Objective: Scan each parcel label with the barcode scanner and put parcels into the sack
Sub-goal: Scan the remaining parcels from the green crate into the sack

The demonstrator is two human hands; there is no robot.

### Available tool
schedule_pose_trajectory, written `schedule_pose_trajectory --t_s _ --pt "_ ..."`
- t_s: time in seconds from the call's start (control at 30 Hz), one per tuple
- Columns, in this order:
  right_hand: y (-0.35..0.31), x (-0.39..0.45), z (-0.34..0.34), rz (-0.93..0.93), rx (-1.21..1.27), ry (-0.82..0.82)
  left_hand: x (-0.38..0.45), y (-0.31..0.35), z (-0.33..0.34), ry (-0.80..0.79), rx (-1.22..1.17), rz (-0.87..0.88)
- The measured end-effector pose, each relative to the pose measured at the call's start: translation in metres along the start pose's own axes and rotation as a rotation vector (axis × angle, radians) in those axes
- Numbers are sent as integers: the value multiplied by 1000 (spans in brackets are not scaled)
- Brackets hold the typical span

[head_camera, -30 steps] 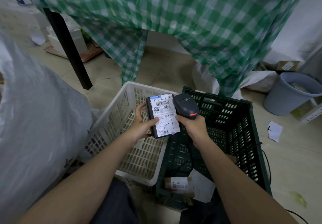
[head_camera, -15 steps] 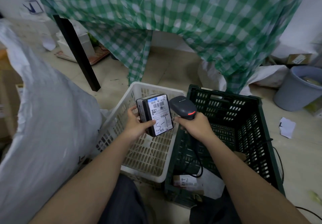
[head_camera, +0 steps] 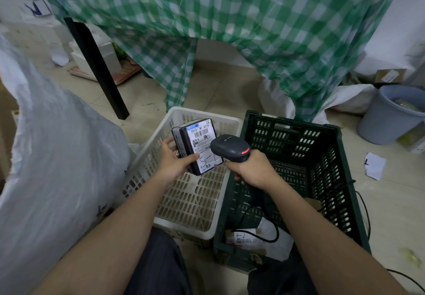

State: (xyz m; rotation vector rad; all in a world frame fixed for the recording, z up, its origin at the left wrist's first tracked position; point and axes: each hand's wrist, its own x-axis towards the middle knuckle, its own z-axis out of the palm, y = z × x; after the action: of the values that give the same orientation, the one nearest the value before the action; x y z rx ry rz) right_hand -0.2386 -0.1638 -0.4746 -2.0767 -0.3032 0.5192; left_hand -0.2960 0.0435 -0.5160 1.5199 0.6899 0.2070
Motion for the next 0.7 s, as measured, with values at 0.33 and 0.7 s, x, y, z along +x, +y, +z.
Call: schedule_pose_trajectory --t_s 0.33,0.7 --pt "5 2 2 -24 165 177 -19 18 4 44 -50 73" --pt "-70 -61 -23 -164 392 367 -118 95 -7 16 -89 376"
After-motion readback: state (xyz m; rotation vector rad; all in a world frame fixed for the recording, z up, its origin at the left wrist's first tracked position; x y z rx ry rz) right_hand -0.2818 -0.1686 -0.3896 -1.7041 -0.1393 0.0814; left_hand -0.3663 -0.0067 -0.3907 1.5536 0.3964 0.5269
